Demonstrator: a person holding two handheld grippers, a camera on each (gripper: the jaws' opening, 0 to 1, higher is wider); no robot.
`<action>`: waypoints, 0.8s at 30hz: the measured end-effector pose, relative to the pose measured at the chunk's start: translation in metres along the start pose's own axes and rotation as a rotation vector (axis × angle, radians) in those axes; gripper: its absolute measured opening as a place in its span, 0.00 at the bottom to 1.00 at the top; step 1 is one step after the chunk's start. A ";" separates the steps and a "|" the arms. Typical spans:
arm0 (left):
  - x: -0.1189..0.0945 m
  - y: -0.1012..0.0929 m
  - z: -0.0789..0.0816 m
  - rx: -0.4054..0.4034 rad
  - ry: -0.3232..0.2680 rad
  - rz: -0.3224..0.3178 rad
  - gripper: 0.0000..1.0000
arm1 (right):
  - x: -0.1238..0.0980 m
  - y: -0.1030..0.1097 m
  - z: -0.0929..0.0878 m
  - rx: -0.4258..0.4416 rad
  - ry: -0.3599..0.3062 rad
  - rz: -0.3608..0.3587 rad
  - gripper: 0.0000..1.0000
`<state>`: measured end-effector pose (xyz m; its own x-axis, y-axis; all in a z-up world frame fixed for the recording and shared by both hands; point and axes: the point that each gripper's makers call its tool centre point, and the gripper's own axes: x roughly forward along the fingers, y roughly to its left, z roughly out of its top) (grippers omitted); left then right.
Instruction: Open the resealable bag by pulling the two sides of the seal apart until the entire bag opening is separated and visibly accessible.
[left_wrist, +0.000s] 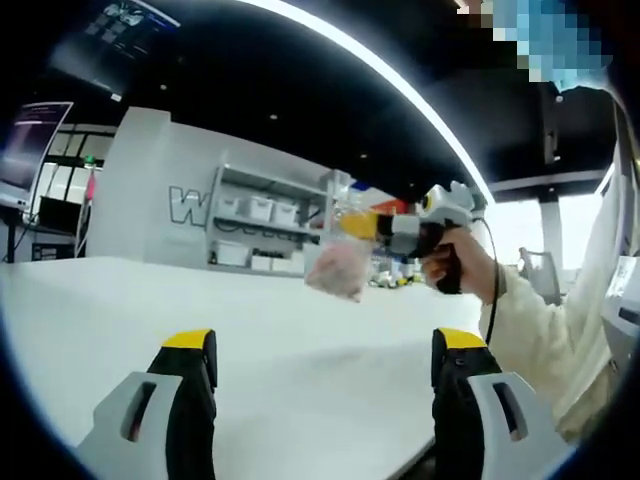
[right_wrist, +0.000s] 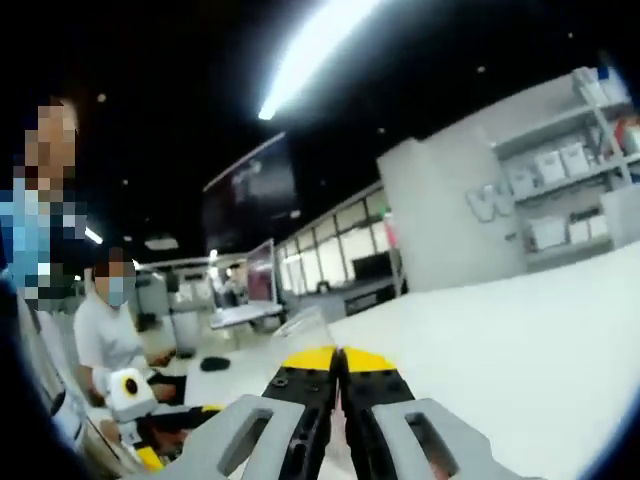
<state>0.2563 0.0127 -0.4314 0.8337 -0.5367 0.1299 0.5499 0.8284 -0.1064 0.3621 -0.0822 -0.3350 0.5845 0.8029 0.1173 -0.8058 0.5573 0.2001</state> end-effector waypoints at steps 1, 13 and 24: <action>0.000 0.000 0.000 0.000 0.000 0.001 0.88 | 0.000 0.000 0.000 0.001 0.002 0.001 0.00; 0.001 0.001 -0.001 0.001 0.001 0.003 0.88 | 0.010 -0.013 0.003 0.021 0.010 -0.002 0.00; 0.001 0.001 -0.002 0.004 0.005 0.005 0.88 | 0.014 -0.022 0.008 0.032 0.000 -0.008 0.00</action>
<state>0.2577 0.0128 -0.4335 0.8368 -0.5331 0.1243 0.5453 0.8319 -0.1029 0.3887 -0.0843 -0.3295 0.5907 0.7985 0.1157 -0.7977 0.5565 0.2322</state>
